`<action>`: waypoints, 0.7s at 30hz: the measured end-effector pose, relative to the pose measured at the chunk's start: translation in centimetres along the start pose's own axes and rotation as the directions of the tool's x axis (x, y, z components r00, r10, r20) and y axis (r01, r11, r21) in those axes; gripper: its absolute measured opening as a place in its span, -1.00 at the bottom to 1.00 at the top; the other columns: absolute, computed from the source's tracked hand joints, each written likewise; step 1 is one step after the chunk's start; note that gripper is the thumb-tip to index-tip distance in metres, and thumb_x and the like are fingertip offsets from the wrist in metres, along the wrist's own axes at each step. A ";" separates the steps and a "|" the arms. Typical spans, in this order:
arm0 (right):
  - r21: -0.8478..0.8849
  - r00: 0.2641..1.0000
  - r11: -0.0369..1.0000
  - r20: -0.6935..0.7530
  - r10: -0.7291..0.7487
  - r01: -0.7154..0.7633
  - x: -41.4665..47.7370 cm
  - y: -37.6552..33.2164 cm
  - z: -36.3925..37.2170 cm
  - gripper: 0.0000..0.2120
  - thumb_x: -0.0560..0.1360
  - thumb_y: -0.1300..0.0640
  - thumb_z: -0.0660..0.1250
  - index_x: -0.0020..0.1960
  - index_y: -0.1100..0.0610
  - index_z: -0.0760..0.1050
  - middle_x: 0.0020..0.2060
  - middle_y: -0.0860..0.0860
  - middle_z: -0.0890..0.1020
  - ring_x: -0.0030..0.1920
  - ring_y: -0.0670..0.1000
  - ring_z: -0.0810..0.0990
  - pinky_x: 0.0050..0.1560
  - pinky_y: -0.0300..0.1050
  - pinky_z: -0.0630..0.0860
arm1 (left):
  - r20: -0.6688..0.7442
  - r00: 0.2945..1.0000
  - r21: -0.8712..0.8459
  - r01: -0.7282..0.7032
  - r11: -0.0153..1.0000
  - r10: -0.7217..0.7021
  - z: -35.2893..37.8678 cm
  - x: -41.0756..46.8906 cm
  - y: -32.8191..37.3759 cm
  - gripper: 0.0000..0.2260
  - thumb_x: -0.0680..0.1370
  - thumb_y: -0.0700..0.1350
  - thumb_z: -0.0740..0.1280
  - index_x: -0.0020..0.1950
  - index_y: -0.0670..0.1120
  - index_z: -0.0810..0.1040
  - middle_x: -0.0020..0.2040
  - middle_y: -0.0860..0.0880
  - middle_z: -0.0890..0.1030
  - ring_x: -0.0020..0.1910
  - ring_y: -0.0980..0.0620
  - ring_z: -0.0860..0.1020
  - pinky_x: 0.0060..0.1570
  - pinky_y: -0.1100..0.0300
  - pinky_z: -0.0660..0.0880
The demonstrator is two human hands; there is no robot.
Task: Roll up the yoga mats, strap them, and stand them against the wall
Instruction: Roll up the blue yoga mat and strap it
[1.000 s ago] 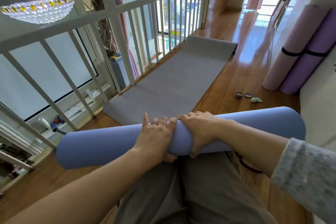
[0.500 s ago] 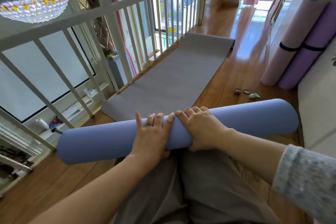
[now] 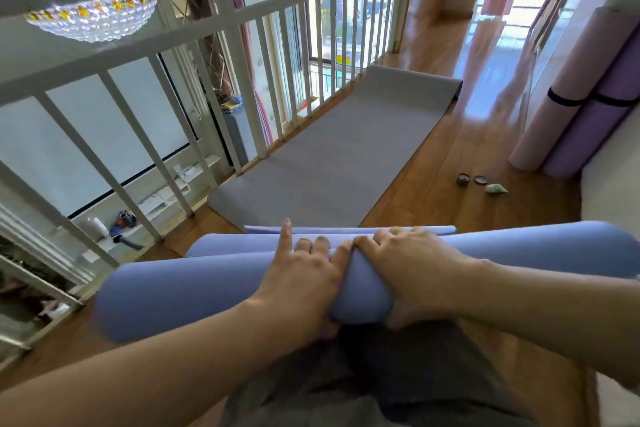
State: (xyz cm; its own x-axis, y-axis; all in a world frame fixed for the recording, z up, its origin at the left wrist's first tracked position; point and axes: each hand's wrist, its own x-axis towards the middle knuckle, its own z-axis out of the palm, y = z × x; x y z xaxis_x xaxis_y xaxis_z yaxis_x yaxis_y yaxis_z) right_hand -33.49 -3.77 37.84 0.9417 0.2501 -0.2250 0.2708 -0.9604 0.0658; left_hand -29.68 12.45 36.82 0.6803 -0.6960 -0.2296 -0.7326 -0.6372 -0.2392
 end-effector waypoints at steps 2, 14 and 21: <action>0.034 0.999 0.999 0.036 0.011 -0.012 -0.3 -0.4 1.7 -0.17 0.26 -0.26 0.45 0.40 0.01 0.21 0.23 0.02 0.45 0.18 0.05 0.46 0.21 -0.02 0.40 | 0.062 0.998 -0.040 -0.003 0.999 0.006 0.9 0.2 0.9 -0.10 0.45 0.16 0.37 0.56 -0.05 -0.15 0.44 -0.15 0.23 0.40 -0.18 0.26 0.44 -0.26 -0.20; 0.038 0.998 0.998 0.047 0.046 -0.048 0.7 0.5 2.3 0.01 0.35 -0.24 0.44 0.54 0.05 -0.10 0.43 0.05 0.24 0.39 0.10 0.27 0.43 0.11 0.18 | 0.287 0.947 -0.390 -0.019 0.920 0.142 -0.6 4.8 -3.4 -0.13 0.34 0.28 0.46 0.51 0.14 0.09 0.41 0.02 0.36 0.36 -0.05 0.34 0.41 -0.15 0.20; 0.170 0.986 0.983 0.164 0.036 -0.064 4.0 2.8 1.2 -0.02 0.20 -0.25 0.55 0.46 -0.05 0.14 0.30 -0.02 0.41 0.29 0.06 0.39 0.32 0.08 0.34 | 0.128 0.992 -0.137 0.001 0.991 0.017 1.1 3.8 -1.3 -0.05 0.40 0.32 0.37 0.56 0.02 -0.13 0.49 -0.11 0.21 0.47 -0.14 0.20 0.46 -0.25 -0.14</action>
State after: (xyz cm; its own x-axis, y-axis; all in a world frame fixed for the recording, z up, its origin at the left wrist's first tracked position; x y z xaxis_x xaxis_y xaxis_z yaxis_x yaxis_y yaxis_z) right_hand -29.20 -5.59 35.90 0.9055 0.1917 -0.3785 0.1717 -0.9814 -0.0864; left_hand -26.10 10.96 35.23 0.6649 -0.6585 -0.3524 -0.7279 -0.6771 -0.1081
